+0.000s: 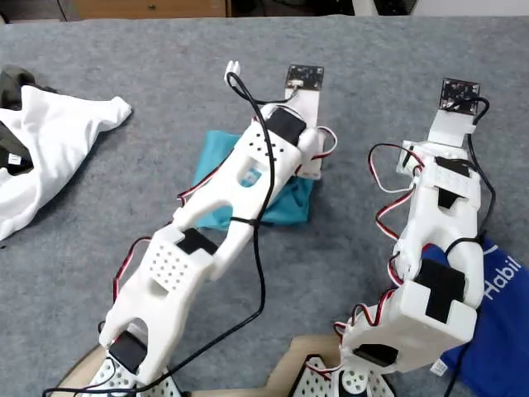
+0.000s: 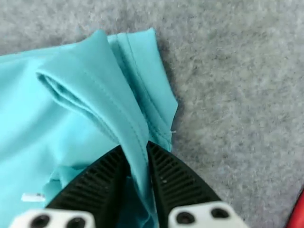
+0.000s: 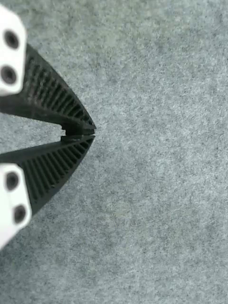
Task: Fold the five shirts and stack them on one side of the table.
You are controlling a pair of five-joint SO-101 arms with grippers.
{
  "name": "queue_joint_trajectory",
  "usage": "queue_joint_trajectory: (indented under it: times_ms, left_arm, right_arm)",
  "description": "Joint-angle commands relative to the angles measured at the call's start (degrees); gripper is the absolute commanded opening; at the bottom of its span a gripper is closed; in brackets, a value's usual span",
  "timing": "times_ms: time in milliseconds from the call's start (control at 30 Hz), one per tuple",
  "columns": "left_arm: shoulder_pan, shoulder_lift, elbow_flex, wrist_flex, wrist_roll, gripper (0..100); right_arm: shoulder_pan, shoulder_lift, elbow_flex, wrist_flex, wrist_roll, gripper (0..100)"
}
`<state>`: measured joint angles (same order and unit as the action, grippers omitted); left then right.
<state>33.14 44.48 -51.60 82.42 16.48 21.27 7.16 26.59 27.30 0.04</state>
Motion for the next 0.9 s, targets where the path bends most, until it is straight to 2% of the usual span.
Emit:
queue_joint_trajectory:
  times_ms: [0, 67, 233, 367, 500, 667, 867]
  left_arm:
    - [0.62, 1.01, -6.77, -0.35, 0.26, 4]
    - [0.53, 2.42, -8.79, 0.00, 0.26, 5]
    - [-0.62, 4.70, -12.92, 3.16, 3.69, 21]
    - [-4.04, 4.97, -15.91, 4.13, 5.19, 23]
    - [-9.49, 4.44, -17.85, 4.13, 5.19, 18]
    - [-17.49, 5.58, -15.56, 3.87, 5.10, 2]
    - [-21.89, 9.63, -10.81, 4.13, 5.36, 2]
  right_arm:
    - [0.84, -0.31, -2.77, -1.32, -0.53, 0.5]
    - [0.84, -0.31, -2.68, -1.85, -0.53, 0.5]
    - [0.84, -0.31, -2.51, -2.37, -0.53, 0.5]
    - [0.84, -0.31, -2.51, -2.37, -0.53, 0.5]
    - [0.84, -0.31, -2.51, -2.37, -0.44, 0.5]
    - [0.84, -0.31, -2.51, -2.37, -0.35, 0.5]
    - [0.75, -0.31, -2.51, -2.37, -0.35, 0.5]
